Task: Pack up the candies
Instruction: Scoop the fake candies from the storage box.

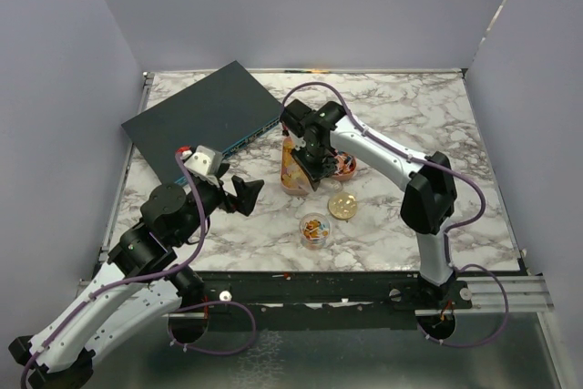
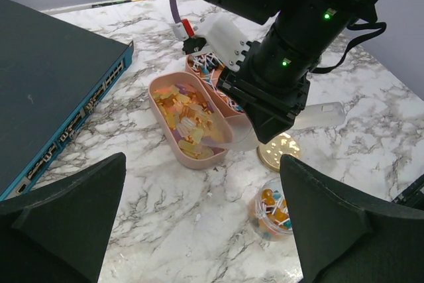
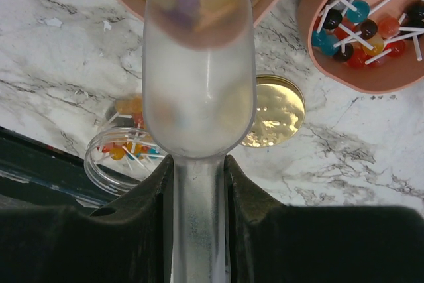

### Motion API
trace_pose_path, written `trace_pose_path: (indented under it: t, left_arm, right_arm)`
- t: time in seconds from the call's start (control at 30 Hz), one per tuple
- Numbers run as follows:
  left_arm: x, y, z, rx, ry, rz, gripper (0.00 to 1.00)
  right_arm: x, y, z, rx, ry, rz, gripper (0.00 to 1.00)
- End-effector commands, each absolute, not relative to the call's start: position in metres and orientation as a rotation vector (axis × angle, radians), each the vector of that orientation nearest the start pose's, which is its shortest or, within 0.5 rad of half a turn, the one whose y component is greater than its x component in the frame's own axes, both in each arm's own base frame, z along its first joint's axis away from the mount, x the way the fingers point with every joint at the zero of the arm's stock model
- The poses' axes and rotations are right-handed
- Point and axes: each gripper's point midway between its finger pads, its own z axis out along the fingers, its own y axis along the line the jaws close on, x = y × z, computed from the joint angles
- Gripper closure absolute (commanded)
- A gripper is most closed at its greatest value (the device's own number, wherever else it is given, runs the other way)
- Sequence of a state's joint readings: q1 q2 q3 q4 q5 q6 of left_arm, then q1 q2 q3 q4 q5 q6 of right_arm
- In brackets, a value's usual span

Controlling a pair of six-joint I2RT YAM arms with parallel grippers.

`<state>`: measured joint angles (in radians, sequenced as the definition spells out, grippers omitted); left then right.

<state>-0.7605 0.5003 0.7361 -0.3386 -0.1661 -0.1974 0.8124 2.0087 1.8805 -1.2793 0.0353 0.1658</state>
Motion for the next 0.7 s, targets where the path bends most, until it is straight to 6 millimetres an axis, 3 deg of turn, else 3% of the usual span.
trace_pose_path:
  t: [0.0, 0.67]
  left_arm:
    - [0.201, -0.157, 0.286, 0.333, 1.674, -0.563, 0.01]
    - [0.202, -0.155, 0.283, 0.327, 1.681, -0.550, 0.01]
  right_arm:
    - [0.270, 0.286, 0.118, -0.914, 2.855, 0.101, 0.99]
    - [0.314, 0.293, 0.077, -0.779, 2.864, 0.074, 1.00]
